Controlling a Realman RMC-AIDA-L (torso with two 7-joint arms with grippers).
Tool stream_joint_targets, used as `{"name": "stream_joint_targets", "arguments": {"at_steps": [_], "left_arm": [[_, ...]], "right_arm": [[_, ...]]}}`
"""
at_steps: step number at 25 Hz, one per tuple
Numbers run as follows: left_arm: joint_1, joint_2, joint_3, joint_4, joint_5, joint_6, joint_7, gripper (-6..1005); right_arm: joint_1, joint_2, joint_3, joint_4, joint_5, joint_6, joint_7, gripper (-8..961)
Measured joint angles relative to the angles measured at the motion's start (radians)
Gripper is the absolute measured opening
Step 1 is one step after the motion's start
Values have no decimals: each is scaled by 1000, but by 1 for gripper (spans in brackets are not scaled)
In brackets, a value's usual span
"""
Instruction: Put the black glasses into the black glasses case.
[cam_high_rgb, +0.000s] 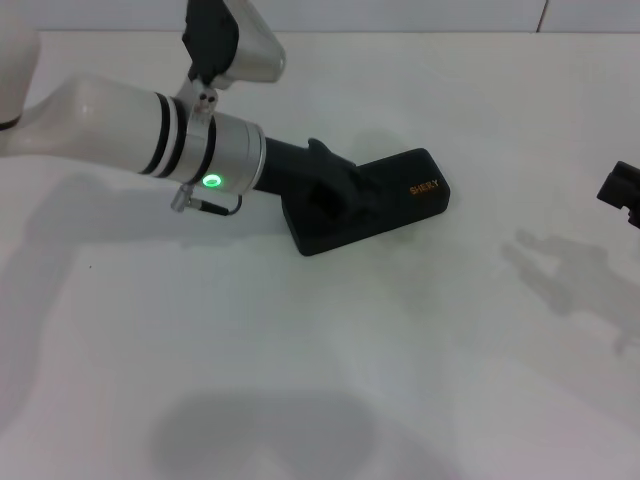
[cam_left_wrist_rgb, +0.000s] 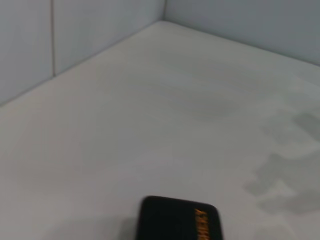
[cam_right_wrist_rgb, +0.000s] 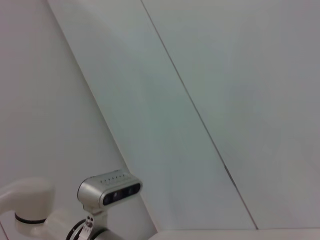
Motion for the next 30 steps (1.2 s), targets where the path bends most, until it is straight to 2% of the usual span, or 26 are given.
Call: {"name": "stream_joint_targets", "arguments": {"at_steps": [4,6,7,9,10,12,13,15,16,18,20,21,23,26,29,30], "left_arm": [[6,-7,-3,34,35,92,-10,235],[39,-4,-11,126,21,193,-26,236],[65,-3,-19,183,11,239,-35,236],[158,-3,-66,326,-22,353,-45,237],[213,-5,-103,399,-31,420,-40,238],[272,-12,-159,466,-38,500,-12,239],[317,-22,-220,505,-51,580,25,239],[380,-33,-309,522,-80,688,93,240],[401,-32,-338,518,-90,724,116,282],[444,-21,-410,494,-110,817,174,367],[471,-8,-474,458,-123,879,204,451],[484,2,-502,441,-127,907,219,478],[503,17,-520,423,-128,933,239,531],[525,26,-522,408,-122,941,253,611],[547,32,-524,388,-122,942,279,620],[555,34,-524,383,-124,943,287,623]], "right_arm": [[-3,0,2,0,1,-16,0,267],[-10,-2,7,-3,-4,-36,0,267],[-10,-5,9,-3,-15,-46,0,267],[-3,-8,11,-3,-34,-57,-1,267],[30,-9,5,-5,-92,-77,-5,267],[46,-7,2,-10,-116,-101,-18,267],[53,-5,3,-11,-124,-122,-35,267],[71,1,-1,-6,-103,-164,-75,311],[83,6,-14,0,-80,-179,-90,332],[113,13,-84,15,-18,-195,-123,376],[155,11,-194,21,41,-195,-141,460],[155,11,-194,21,41,-195,-141,502],[214,9,-273,20,60,-196,-134,586],[245,10,-289,19,59,-198,-132,701],[289,10,-305,25,55,-190,-130,815],[295,10,-306,27,53,-187,-129,816]]}}
